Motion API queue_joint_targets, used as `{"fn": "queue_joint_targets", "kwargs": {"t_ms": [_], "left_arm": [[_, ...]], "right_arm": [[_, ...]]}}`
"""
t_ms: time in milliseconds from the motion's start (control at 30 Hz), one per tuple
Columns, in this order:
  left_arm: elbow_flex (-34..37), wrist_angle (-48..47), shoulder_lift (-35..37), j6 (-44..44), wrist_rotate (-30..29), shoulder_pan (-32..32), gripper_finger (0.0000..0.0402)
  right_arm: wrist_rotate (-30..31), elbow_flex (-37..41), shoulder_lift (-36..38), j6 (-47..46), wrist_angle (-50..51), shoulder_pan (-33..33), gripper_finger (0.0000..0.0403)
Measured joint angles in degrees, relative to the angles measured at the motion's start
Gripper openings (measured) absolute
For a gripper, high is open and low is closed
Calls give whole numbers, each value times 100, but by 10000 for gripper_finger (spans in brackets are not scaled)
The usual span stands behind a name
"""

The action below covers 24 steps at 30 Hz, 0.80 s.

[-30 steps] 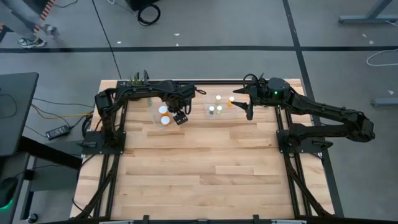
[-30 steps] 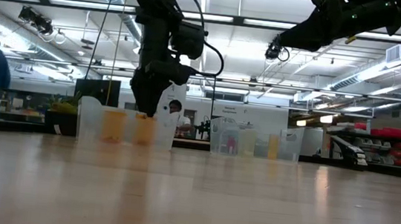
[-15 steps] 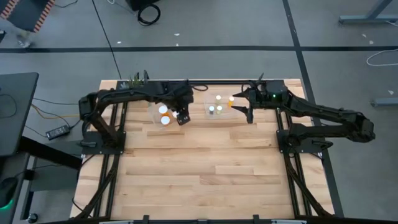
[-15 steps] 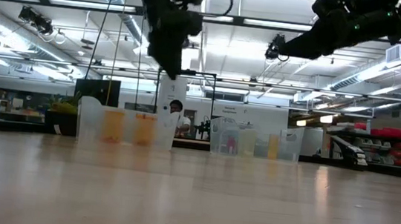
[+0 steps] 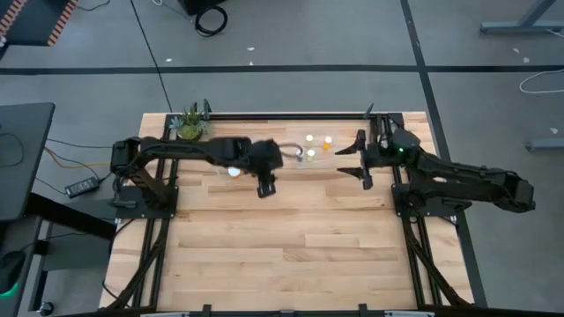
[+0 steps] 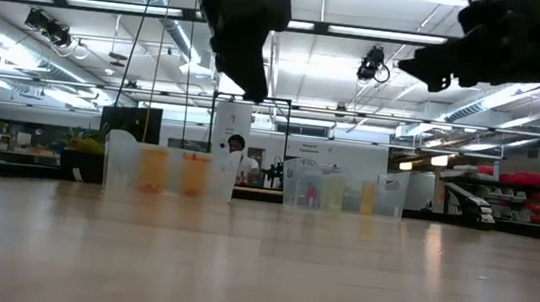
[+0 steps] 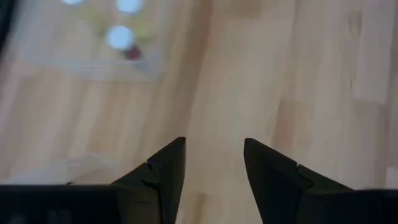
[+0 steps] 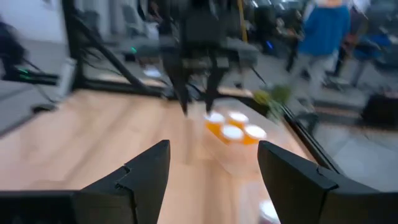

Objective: Pick and place medicine bottles into bin by pill shape (circle, oval)
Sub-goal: Return to Home Position

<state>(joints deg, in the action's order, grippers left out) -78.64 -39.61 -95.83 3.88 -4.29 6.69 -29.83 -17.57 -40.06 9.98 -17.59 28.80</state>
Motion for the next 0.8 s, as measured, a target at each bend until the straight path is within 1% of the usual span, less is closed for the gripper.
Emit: {"fn": "queue_joint_targets", "kwargs": {"t_ms": [67, 200, 367, 467, 633, 700, 800], "left_arm": [[286, 316, -4, -2, -7, -198, 166], [764, 796, 2, 98, -90, -527, 151], [1130, 1059, 362, 155, -294, -701, 129], [1445, 1413, 632, 130, -433, -753, 118], [2252, 2246, 1269, -34, -499, -717, 107], [2625, 2503, 1539, -61, -514, -668, 103], [3133, 2941, 1993, -148, -517, -605, 98]], "right_arm": [[-134, 212, 205, -170, -283, 0, 251], [-128, 659, 618, -496, -836, 7, 251], [-103, 1242, 973, -1014, -1556, 7, 251], [-80, 1469, 1160, -1316, -1578, 11, 251], [42, 1614, 1388, -1777, -1578, 22, 251], [189, 1709, 1488, -1865, -1560, -3, 251], [576, 1719, 1670, -1864, -1221, -115, 251]]}}
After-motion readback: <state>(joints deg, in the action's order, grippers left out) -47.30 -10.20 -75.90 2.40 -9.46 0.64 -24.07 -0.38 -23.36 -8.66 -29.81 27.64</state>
